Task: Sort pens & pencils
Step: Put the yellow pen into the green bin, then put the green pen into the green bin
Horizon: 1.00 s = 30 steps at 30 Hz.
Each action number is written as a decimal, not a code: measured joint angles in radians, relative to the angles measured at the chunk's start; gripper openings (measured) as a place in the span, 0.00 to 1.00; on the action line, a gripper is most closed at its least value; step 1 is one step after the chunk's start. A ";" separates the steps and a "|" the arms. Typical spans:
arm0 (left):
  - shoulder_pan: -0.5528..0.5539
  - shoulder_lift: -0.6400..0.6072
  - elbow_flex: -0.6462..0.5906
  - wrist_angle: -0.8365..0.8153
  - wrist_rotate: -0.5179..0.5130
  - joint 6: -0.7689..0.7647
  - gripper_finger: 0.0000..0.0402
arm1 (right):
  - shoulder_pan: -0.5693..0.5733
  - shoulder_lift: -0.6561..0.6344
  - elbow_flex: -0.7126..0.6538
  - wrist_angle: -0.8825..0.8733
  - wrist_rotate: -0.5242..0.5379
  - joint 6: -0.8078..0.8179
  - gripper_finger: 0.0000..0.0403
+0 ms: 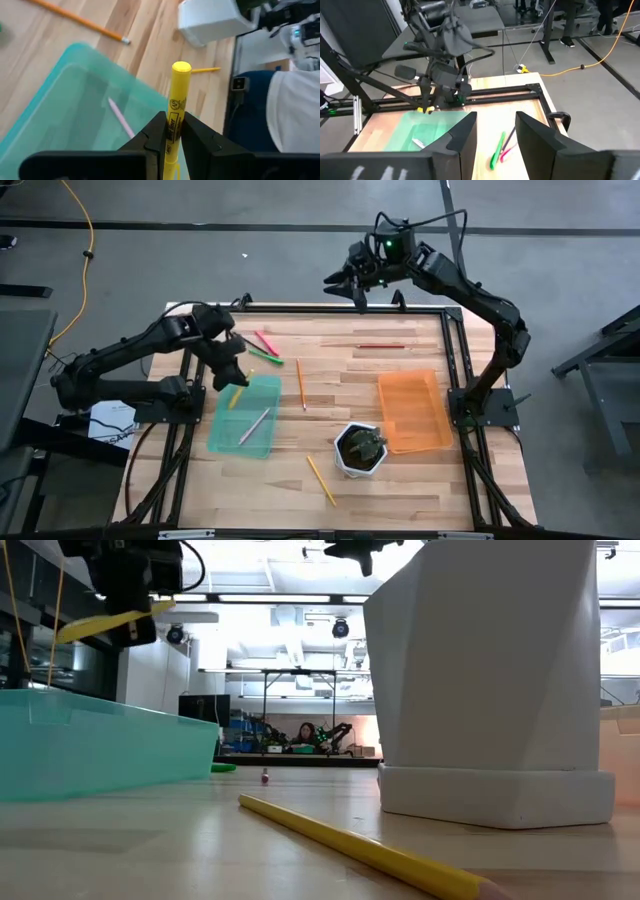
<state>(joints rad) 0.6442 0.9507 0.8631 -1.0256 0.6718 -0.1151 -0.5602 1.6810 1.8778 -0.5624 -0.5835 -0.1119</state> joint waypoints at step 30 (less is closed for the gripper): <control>-0.219 0.016 -0.099 0.134 -0.238 -0.189 0.33 | 0.000 0.000 0.000 -0.104 -0.010 -0.088 0.31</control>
<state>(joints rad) 0.4248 0.9664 0.7637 -0.8914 0.4335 -0.3042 -0.5602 1.6810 1.8778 -0.6667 -0.5938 -0.2001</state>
